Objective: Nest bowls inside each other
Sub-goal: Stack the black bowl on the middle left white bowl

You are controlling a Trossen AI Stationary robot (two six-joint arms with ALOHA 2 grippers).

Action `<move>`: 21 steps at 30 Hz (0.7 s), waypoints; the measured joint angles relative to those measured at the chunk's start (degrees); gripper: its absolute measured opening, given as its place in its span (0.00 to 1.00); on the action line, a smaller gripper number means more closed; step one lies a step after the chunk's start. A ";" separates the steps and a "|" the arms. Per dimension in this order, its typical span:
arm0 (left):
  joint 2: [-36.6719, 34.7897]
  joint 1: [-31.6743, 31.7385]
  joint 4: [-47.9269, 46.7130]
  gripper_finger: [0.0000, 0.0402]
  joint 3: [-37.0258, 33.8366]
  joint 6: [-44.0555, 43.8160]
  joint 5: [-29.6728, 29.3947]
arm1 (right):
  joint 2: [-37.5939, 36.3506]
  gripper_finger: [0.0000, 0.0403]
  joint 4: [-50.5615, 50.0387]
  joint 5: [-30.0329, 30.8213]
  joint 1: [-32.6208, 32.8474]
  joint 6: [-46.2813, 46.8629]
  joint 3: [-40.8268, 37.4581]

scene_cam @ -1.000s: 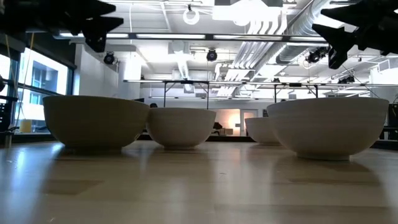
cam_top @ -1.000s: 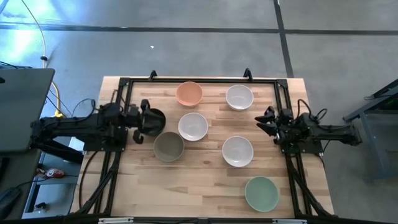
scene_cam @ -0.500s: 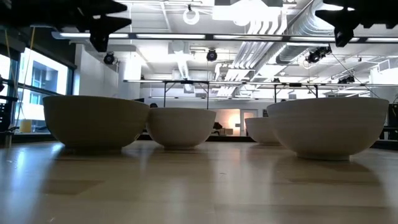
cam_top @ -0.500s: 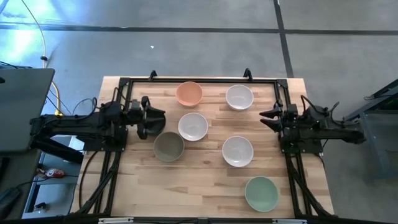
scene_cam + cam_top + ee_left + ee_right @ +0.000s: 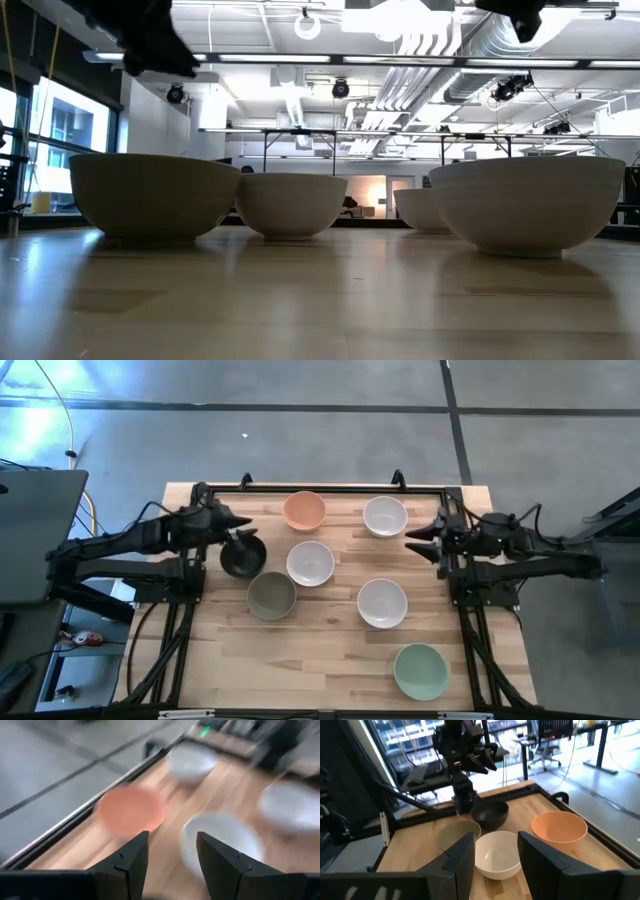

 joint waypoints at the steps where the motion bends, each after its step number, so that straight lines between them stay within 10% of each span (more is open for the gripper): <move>1: 0.32 0.41 -3.38 0.39 0.94 -0.06 -0.67 | 1.39 0.35 -0.37 -0.02 0.00 0.21 1.01; 21: 9.84 14.46 -26.70 0.38 2.75 4.08 -1.92 | 12.19 0.35 -0.04 -0.10 0.00 0.50 10.63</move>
